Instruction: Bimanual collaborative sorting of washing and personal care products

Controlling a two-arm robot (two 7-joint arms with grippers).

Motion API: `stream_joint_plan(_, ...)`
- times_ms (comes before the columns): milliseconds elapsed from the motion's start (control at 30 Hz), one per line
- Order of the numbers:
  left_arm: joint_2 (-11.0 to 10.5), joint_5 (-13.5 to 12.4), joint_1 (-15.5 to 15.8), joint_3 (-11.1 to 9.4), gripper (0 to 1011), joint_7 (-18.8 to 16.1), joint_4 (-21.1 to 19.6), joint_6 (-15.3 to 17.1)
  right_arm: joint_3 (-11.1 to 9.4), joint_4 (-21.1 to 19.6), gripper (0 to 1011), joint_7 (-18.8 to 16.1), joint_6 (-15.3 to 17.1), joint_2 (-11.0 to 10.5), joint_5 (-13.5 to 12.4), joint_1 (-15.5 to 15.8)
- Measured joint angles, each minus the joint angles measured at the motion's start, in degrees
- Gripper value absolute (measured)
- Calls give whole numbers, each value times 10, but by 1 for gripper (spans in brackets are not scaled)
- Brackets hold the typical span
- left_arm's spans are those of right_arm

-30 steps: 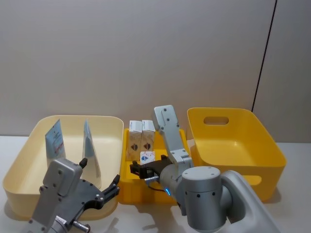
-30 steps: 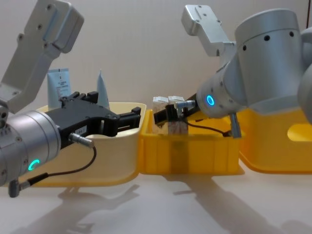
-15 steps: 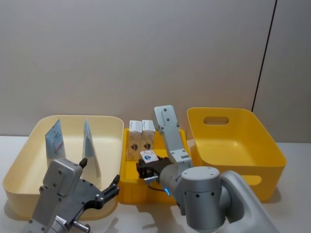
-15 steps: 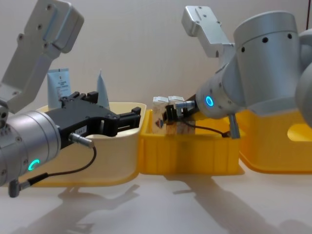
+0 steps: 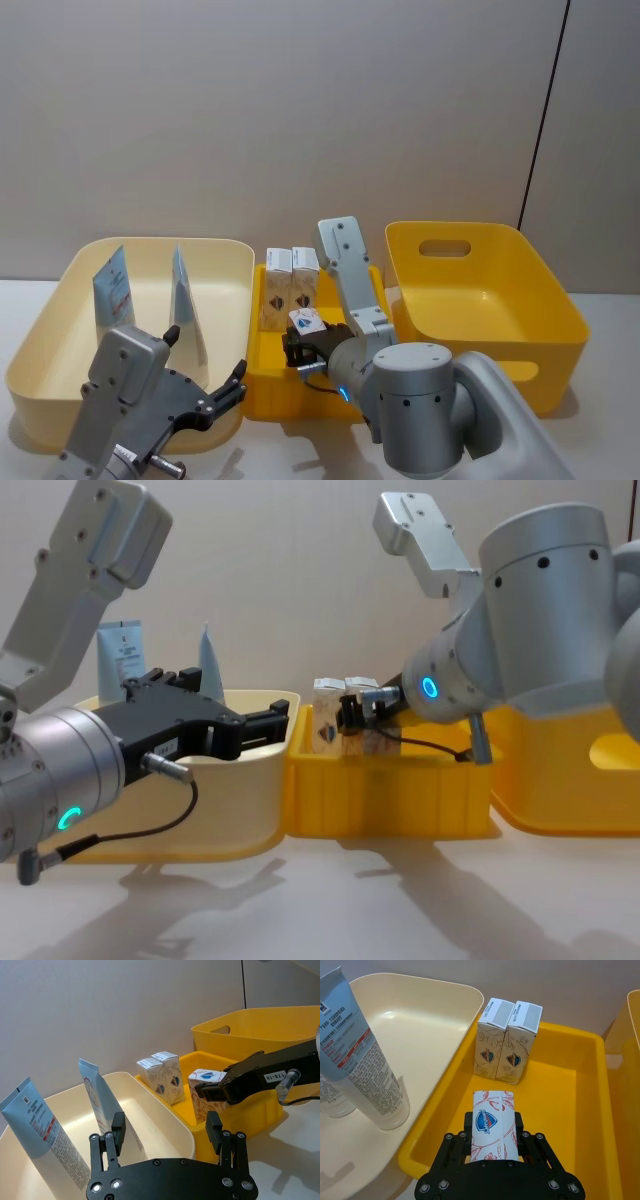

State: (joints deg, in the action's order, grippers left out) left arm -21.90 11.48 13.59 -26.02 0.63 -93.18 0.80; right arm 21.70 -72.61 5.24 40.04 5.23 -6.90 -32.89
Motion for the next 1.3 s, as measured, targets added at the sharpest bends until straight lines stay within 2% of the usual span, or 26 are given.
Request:
stream_joint_plan(300, 0, 0, 0, 0, 1000, 0, 0, 0, 0, 2, 410, -2, -10, 0, 2, -5)
stream_joint_plan(933, 0, 0, 0, 0, 1000, 0, 0, 0, -10, -2, 410, -14, -94, -5, 16, -45)
stream_joint_plan(1300, 0, 0, 0, 0, 1000, 0, 0, 0, -20, -1, 410, 2, -146, -24, 48, -83)
